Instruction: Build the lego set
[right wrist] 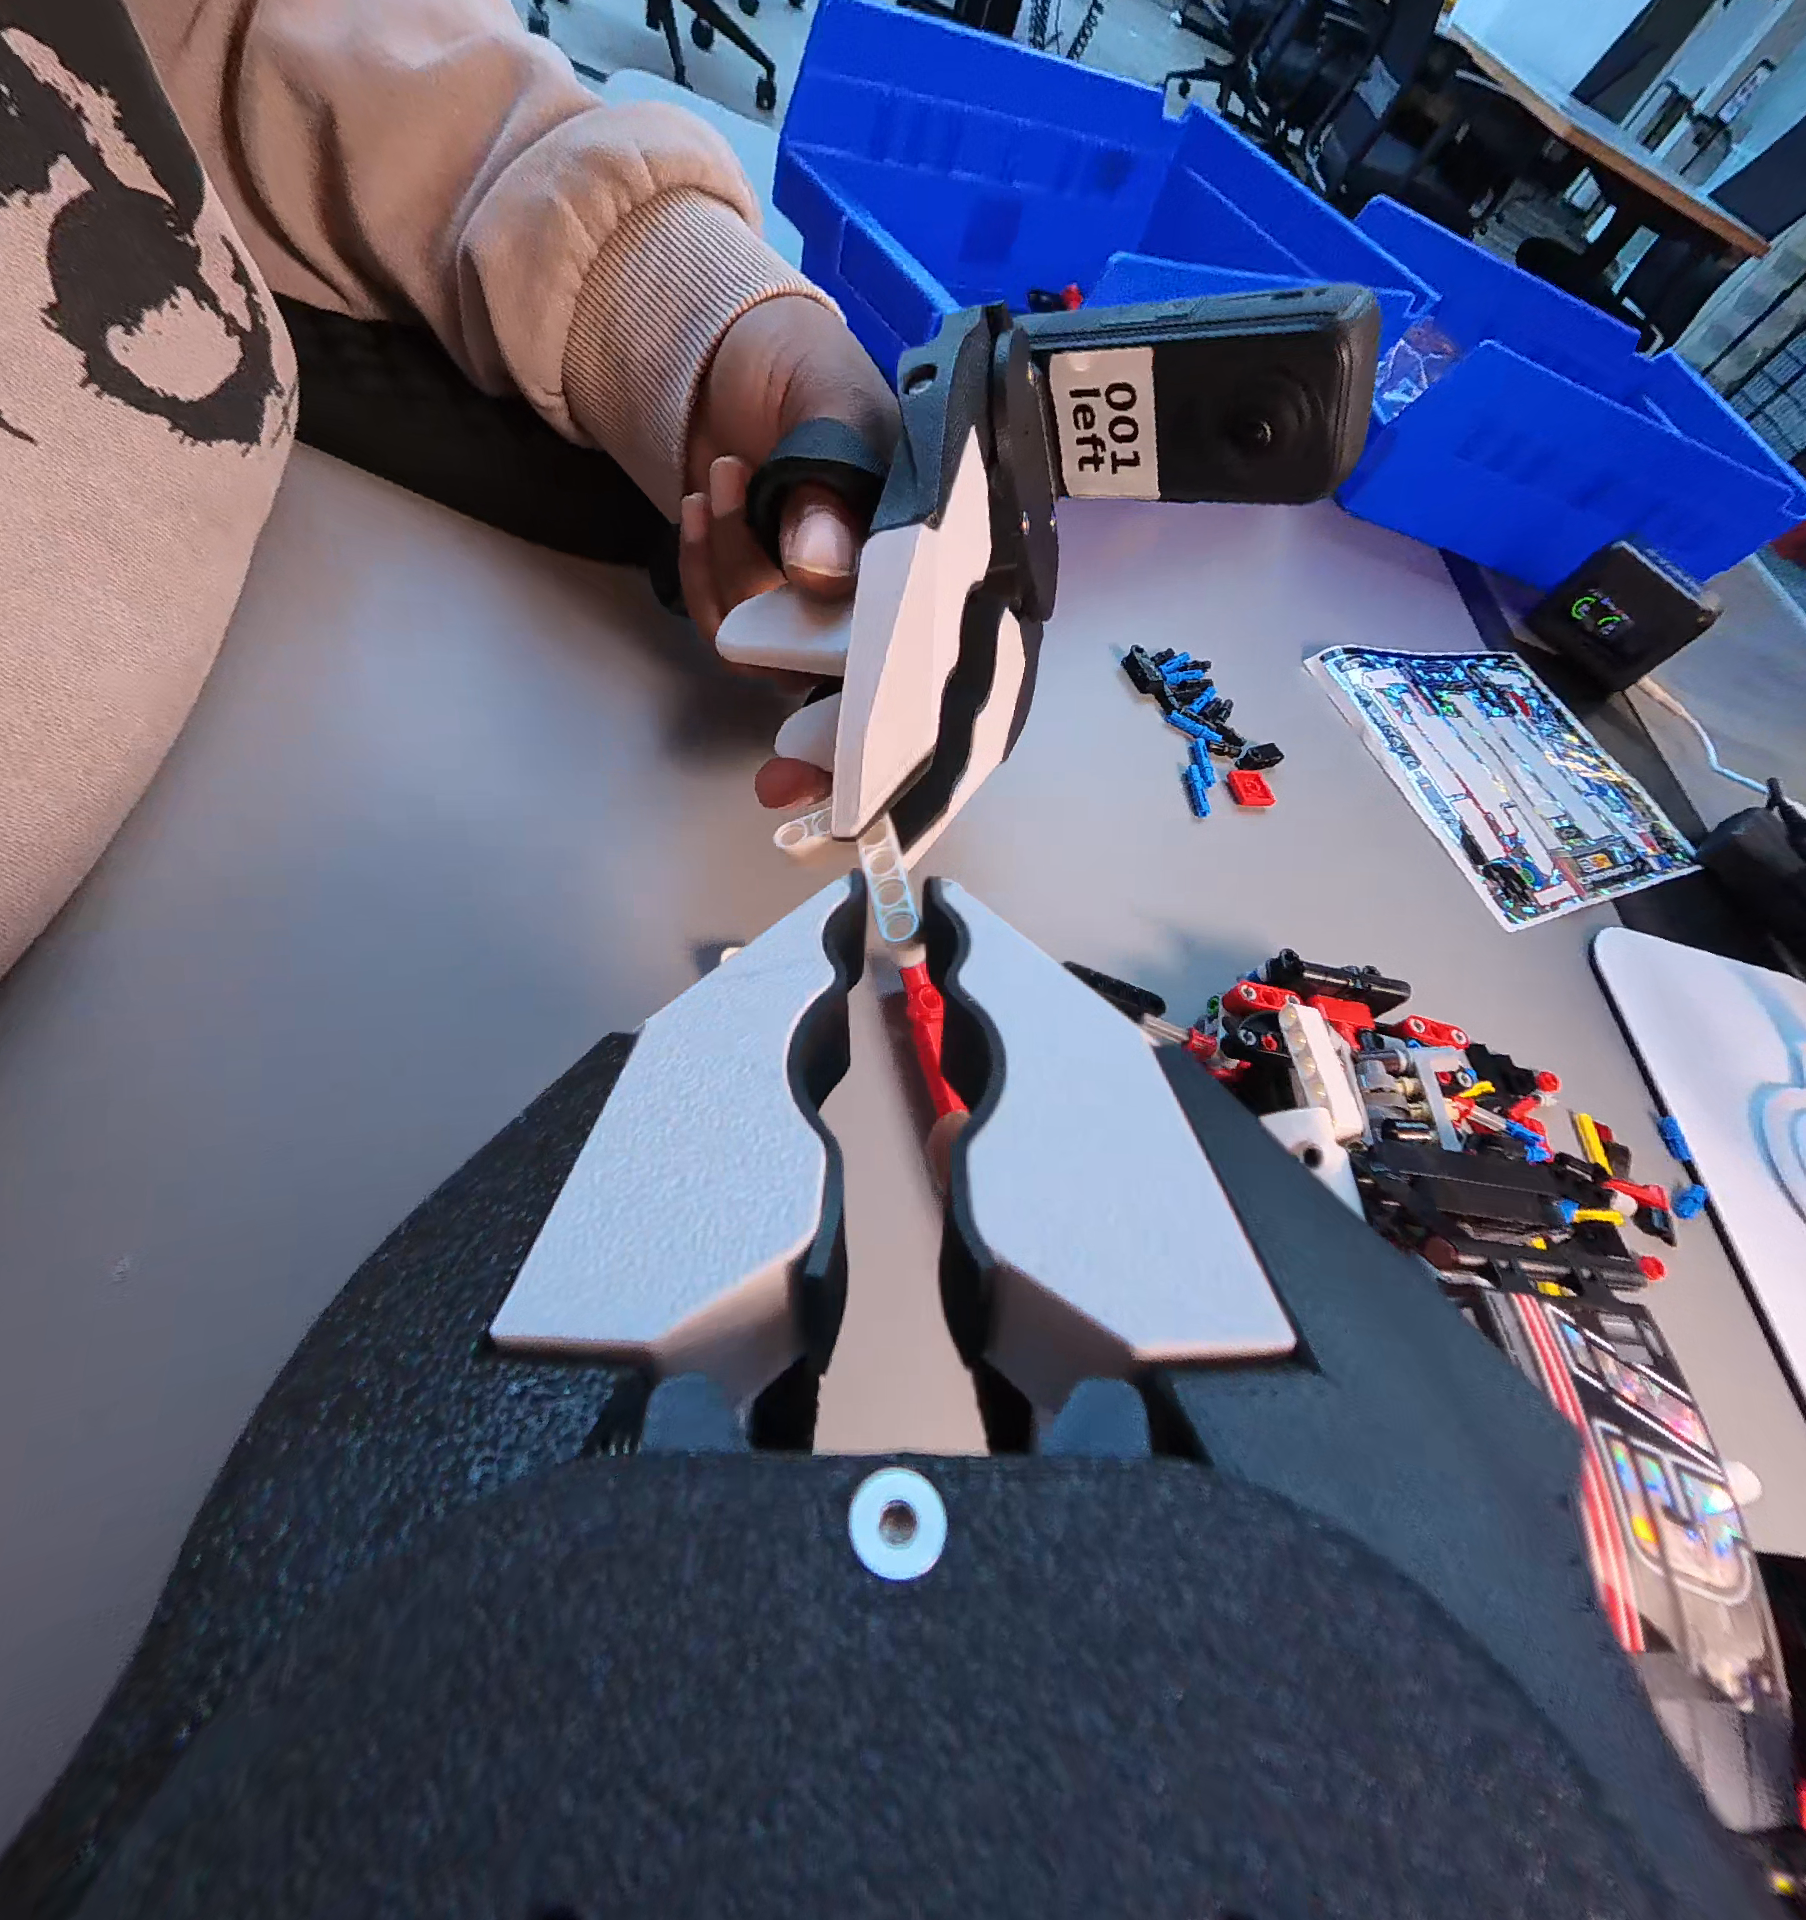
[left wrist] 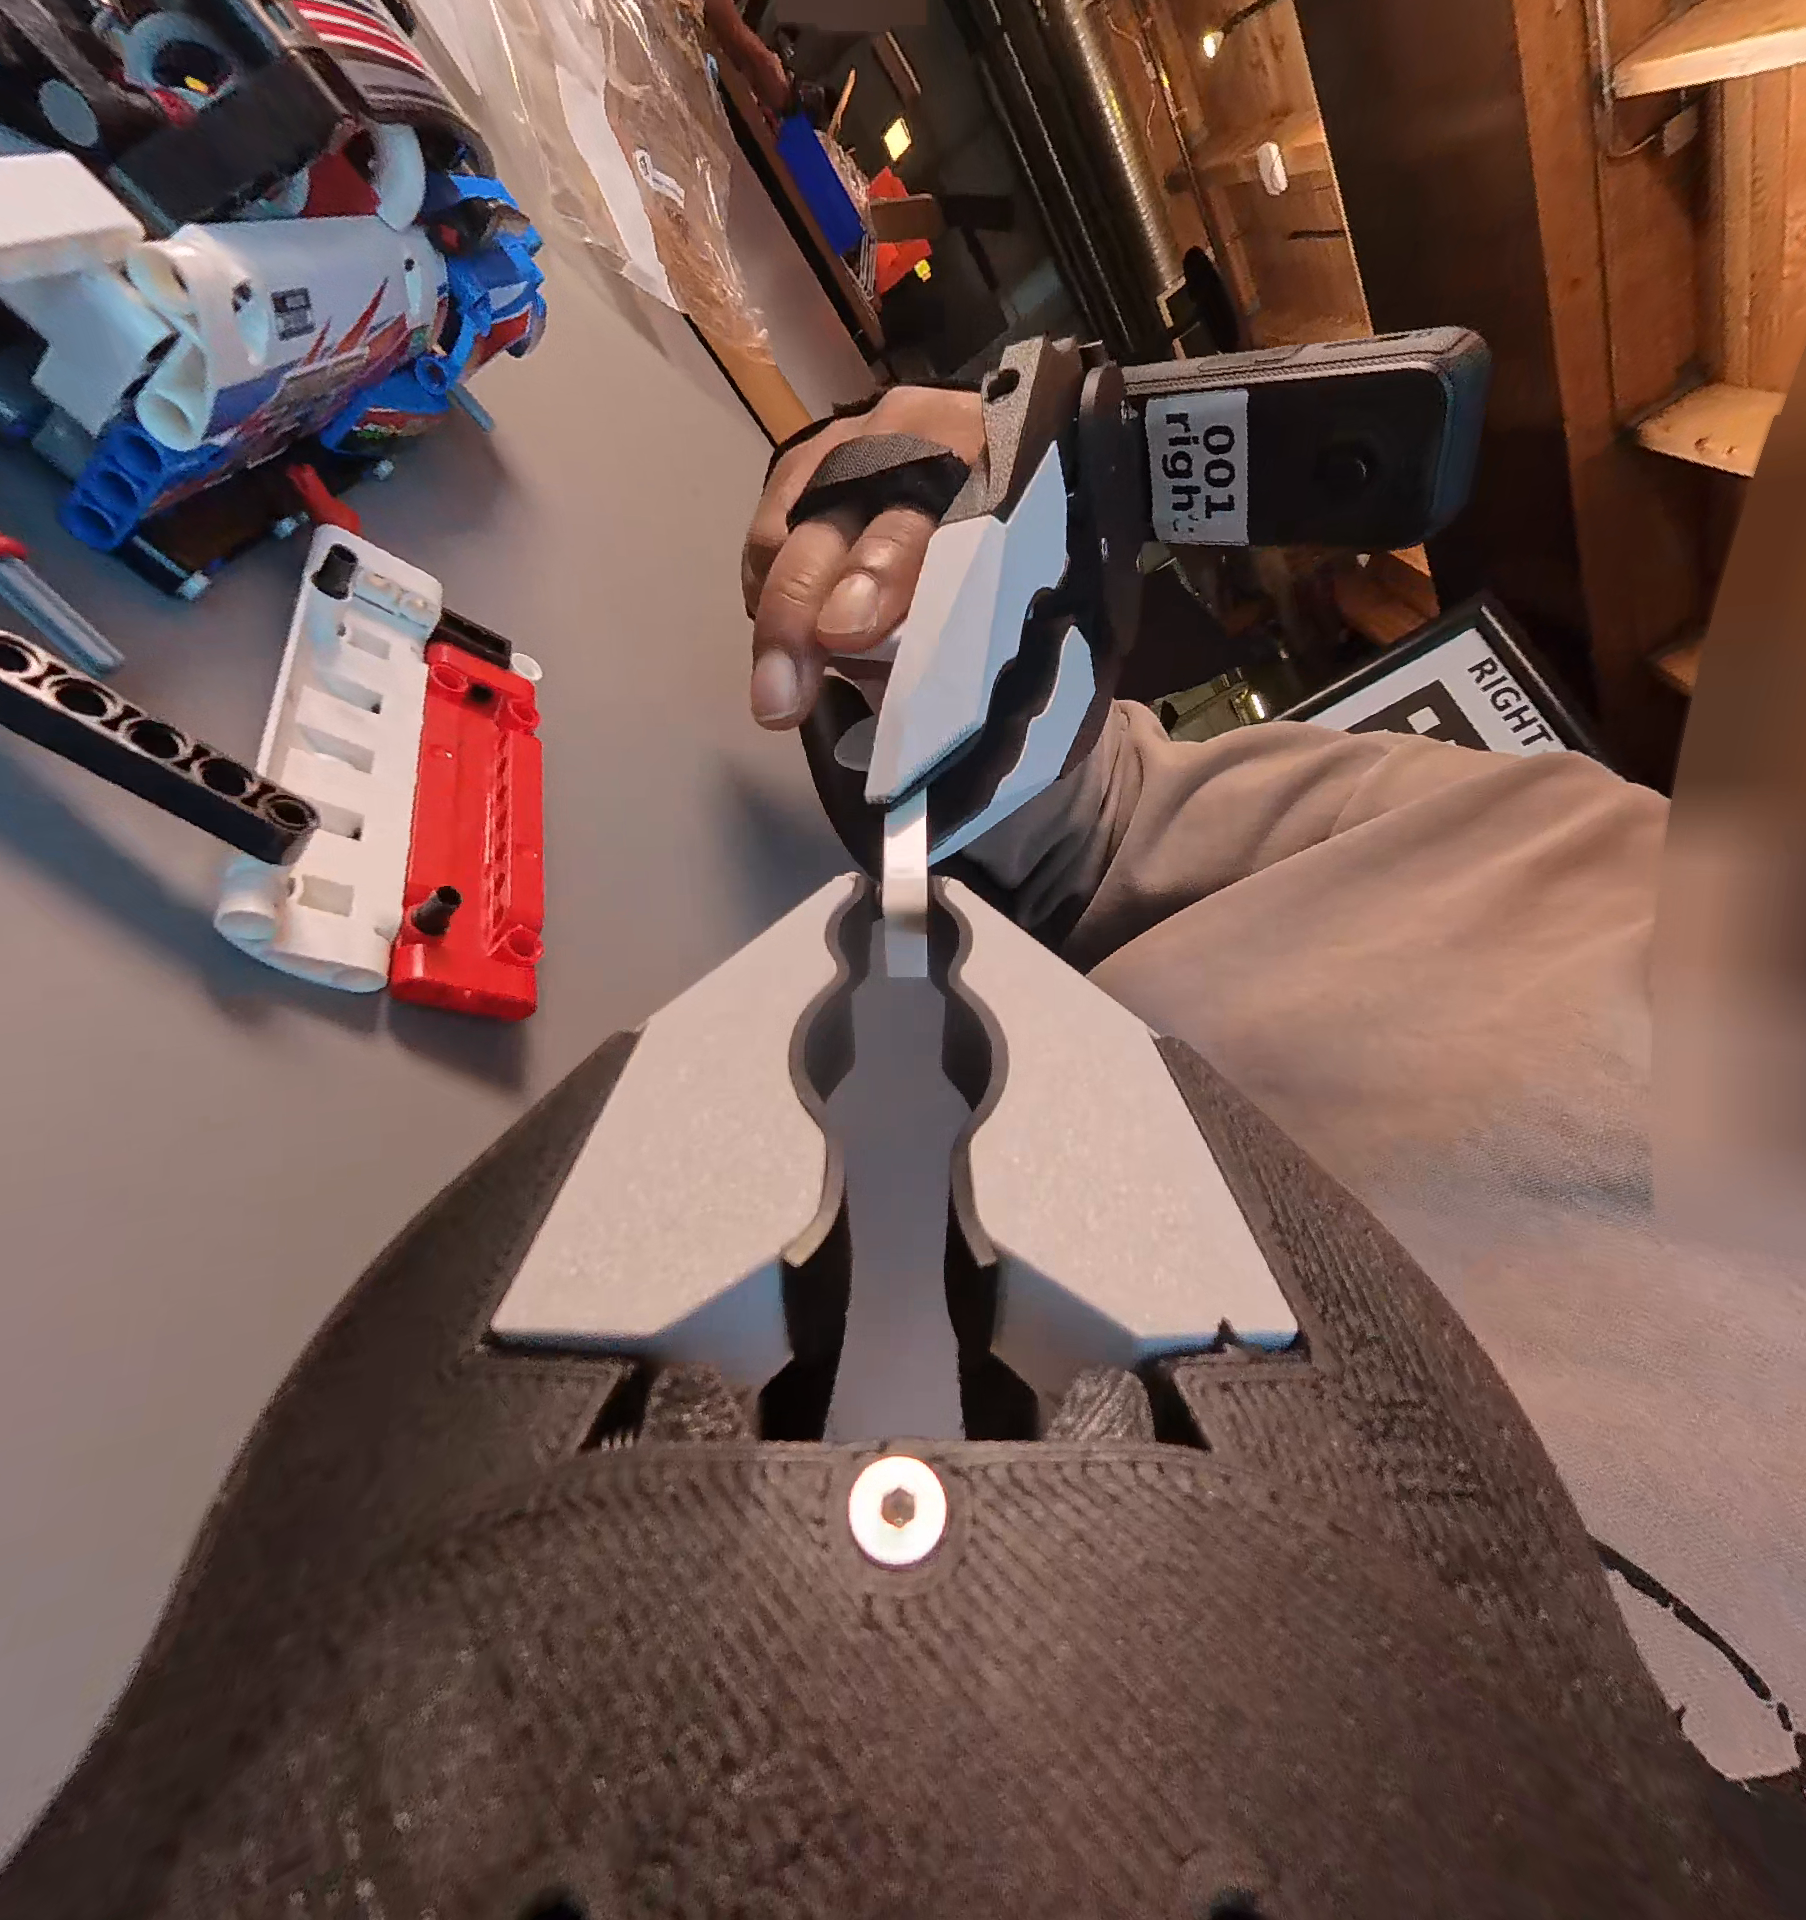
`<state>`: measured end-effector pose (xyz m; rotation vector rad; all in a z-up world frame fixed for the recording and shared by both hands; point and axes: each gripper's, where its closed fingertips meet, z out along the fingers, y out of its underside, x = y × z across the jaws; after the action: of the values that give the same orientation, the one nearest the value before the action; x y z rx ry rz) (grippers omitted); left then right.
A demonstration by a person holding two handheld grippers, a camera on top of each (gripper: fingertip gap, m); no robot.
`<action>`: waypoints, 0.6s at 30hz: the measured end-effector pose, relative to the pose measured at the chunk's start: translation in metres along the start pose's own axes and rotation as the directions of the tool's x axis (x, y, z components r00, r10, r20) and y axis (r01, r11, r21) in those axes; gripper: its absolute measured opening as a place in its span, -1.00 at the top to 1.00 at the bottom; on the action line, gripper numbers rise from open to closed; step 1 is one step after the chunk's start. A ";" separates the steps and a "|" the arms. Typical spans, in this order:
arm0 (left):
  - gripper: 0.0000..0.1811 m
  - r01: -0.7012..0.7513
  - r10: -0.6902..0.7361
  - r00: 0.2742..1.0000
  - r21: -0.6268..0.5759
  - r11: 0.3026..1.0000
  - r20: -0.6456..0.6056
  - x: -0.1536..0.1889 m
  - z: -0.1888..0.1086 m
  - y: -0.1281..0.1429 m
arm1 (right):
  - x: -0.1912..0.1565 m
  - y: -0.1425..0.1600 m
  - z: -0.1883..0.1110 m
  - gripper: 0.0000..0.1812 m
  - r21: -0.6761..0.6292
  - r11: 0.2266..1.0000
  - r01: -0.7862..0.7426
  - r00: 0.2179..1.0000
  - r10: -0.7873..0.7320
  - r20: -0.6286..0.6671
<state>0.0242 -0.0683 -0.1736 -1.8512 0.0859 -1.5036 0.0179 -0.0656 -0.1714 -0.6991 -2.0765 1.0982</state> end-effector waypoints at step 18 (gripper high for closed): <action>0.88 -0.783 0.915 0.180 -0.511 0.355 0.360 -0.018 -0.002 -0.005 | 0.006 0.021 0.000 0.96 -0.135 0.575 -0.807 0.552 0.816 0.171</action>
<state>0.0151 -0.0576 -0.1852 -1.7879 0.8878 -0.0242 0.0170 -0.0513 -0.1876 -1.7614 -1.9434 1.6834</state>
